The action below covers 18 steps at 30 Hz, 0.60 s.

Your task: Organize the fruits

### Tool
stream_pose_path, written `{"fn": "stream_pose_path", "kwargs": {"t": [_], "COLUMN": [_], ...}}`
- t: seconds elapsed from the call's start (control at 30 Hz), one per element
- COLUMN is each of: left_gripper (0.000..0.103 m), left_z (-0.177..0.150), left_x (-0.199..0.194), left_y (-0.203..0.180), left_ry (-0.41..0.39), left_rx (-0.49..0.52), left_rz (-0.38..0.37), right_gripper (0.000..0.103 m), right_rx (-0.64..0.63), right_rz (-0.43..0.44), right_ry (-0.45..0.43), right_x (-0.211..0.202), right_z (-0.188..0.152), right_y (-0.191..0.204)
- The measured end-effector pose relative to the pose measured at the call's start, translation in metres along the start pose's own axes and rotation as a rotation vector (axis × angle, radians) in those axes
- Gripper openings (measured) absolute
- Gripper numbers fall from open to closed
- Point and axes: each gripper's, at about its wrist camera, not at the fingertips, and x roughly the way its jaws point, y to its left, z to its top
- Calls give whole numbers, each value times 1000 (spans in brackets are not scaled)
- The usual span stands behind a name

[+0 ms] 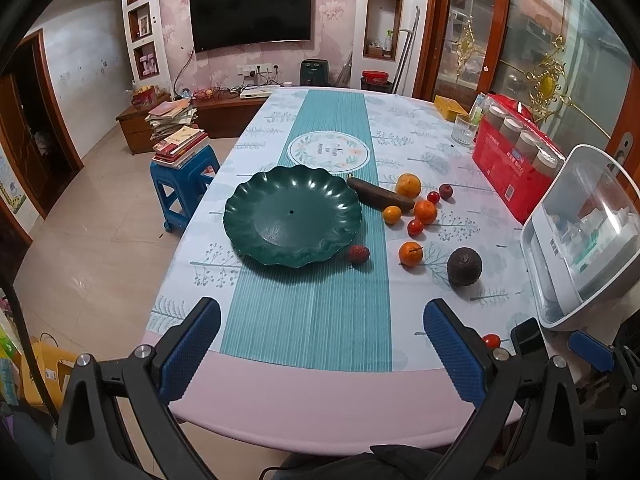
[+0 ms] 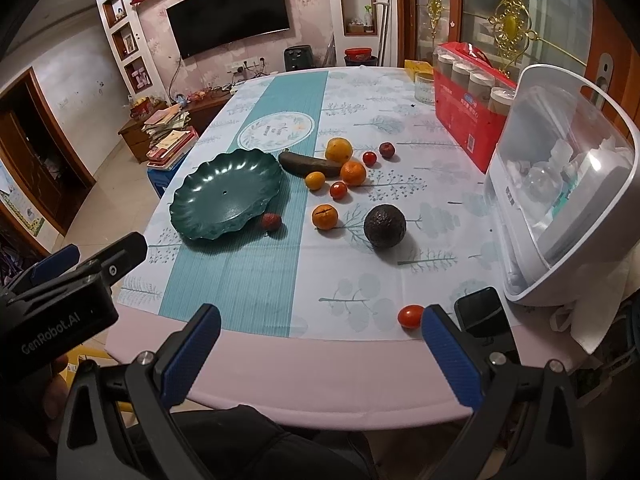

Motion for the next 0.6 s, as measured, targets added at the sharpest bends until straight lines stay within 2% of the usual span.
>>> {"fn": "stream_pose_path", "kwargs": {"t": [0.43, 0.6], "left_gripper": [101, 101], "left_z": [0, -2], "left_x": [4, 10], "left_y": [11, 15], "left_ry": [0, 12], "left_rx": [1, 34], "left_rz": [-20, -67], "right_gripper": [101, 101], "right_rx": [70, 92], "right_rz": [-19, -41], "right_ry": [-21, -37], "right_x": [4, 2], "right_z": [-9, -16], "right_y": [-1, 3]}}
